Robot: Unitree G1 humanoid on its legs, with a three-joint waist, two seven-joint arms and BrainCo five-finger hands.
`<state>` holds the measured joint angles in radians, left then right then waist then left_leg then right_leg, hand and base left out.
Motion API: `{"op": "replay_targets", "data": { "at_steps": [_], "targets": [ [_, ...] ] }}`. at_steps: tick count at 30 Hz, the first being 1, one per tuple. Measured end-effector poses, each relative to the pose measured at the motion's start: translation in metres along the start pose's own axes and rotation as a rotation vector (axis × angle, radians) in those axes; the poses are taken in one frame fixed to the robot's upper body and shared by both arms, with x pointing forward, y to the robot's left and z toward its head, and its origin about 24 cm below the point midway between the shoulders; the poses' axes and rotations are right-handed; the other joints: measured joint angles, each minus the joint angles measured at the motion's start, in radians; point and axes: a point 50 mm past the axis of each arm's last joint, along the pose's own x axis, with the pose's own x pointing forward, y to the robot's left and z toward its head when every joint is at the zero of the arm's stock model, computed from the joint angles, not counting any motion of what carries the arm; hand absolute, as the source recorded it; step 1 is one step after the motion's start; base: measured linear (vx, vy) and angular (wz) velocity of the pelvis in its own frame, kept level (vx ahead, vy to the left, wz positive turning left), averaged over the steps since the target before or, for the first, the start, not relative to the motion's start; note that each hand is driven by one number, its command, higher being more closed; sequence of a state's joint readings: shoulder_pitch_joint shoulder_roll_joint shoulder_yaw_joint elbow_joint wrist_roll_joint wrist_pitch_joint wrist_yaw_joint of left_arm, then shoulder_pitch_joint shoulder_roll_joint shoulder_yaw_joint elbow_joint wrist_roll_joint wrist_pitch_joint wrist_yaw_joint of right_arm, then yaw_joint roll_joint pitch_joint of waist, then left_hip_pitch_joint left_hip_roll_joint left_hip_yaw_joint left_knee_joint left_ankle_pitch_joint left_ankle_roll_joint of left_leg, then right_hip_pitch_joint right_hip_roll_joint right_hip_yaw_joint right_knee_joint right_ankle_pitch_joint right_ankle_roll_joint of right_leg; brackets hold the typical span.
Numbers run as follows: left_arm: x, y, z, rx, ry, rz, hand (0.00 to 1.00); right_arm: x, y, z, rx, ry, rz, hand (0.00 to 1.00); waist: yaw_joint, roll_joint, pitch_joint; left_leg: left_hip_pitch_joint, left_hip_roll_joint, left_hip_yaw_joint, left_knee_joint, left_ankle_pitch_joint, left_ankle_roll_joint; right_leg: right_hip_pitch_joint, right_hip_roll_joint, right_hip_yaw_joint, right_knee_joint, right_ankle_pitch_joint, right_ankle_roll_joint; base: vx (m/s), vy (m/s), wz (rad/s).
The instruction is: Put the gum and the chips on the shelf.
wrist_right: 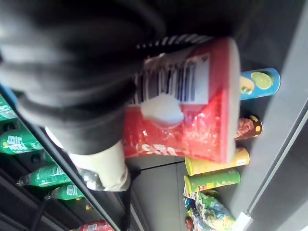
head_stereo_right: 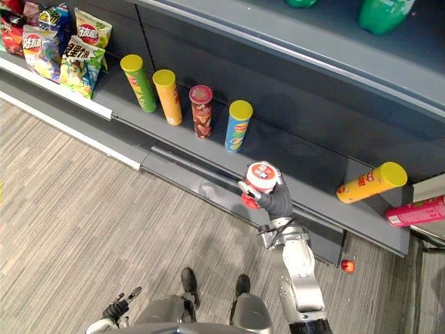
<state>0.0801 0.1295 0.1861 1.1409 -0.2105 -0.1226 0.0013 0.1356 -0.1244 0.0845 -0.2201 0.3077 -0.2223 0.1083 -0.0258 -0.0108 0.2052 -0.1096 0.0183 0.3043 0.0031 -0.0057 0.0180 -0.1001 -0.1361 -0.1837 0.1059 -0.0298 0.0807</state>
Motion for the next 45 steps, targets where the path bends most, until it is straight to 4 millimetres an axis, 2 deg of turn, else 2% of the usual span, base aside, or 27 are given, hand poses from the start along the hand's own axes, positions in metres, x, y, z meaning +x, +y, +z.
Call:
{"op": "replay_targets", "data": {
  "at_steps": [8, 13, 20, 26, 29, 35, 39, 41, 45],
  "targets": [
    [0.000, -0.002, -0.003, 0.019, 0.009, 0.016, 0.00, -0.003, -0.007, 0.000, -0.037, 0.006, -0.069, 1.00, 0.000, 0.011, -0.049, 0.008, 0.013, 0.031, -0.062, 0.010, -0.046, -0.023, 0.025, 0.034, -0.049, 0.001, 0.002, -0.05, -0.044, -0.22],
    [-0.001, -0.002, -0.004, 0.029, 0.015, 0.019, 0.00, -0.003, -0.015, 0.001, -0.127, 0.009, -0.124, 1.00, -0.001, 0.016, -0.058, 0.012, 0.016, 0.047, -0.098, 0.049, -0.038, -0.036, 0.038, 0.052, -0.068, 0.002, 0.002, -0.14, -0.054, -0.15],
    [-0.002, 0.001, -0.008, 0.048, 0.026, 0.025, 0.00, 0.005, -0.023, 0.007, -0.182, -0.024, -0.163, 1.00, 0.003, 0.010, -0.086, 0.026, 0.027, 0.071, -0.104, 0.050, -0.038, -0.037, 0.051, 0.081, -0.072, 0.011, -0.001, -0.06, -0.012, -0.11],
    [-0.002, 0.005, -0.010, 0.057, 0.031, 0.036, 0.00, 0.017, -0.040, 0.031, -0.233, -0.124, -0.208, 1.00, 0.002, -0.005, -0.104, 0.040, 0.030, 0.127, -0.104, 0.055, -0.029, -0.032, 0.061, 0.139, -0.108, 0.058, -0.006, 0.01, -0.001, -0.27],
    [-0.003, 0.006, -0.010, 0.063, 0.032, 0.037, 0.00, 0.018, -0.051, 0.044, -0.258, -0.167, -0.238, 1.00, -0.003, -0.009, -0.111, 0.061, 0.031, 0.139, -0.104, 0.054, -0.030, -0.017, 0.063, 0.152, -0.111, 0.060, -0.006, 0.03, -0.007, -0.20],
    [-0.004, 0.007, -0.015, 0.064, 0.045, 0.038, 0.00, 0.028, -0.065, 0.081, -0.285, -0.315, -0.279, 1.00, -0.006, -0.013, -0.134, 0.091, 0.037, 0.190, -0.106, 0.045, -0.040, -0.014, 0.075, 0.208, -0.122, 0.074, -0.007, -0.02, -0.021, -0.26],
    [-0.006, 0.010, -0.020, 0.066, 0.061, 0.041, 0.00, 0.031, -0.063, 0.095, -0.286, -0.373, -0.254, 1.00, -0.011, -0.016, -0.137, 0.111, 0.039, 0.237, -0.106, 0.038, -0.048, -0.019, 0.083, 0.256, -0.121, 0.077, 0.002, -0.04, -0.023, -0.37],
    [-0.008, 0.012, -0.025, 0.091, 0.081, 0.043, 0.00, 0.035, -0.061, 0.101, -0.286, -0.400, -0.235, 1.00, -0.024, -0.019, -0.141, 0.127, 0.039, 0.270, -0.106, 0.032, -0.053, -0.019, 0.087, 0.288, -0.120, 0.078, 0.003, -0.03, -0.018, -0.39],
    [-0.011, 0.017, -0.032, 0.100, 0.100, 0.052, 0.00, 0.041, -0.058, 0.108, -0.267, -0.431, -0.218, 1.00, -0.028, -0.029, -0.153, 0.153, 0.038, 0.331, -0.106, 0.019, -0.060, -0.022, 0.091, 0.341, -0.118, 0.085, 0.007, -0.02, -0.012, -0.47]
  ]
}}
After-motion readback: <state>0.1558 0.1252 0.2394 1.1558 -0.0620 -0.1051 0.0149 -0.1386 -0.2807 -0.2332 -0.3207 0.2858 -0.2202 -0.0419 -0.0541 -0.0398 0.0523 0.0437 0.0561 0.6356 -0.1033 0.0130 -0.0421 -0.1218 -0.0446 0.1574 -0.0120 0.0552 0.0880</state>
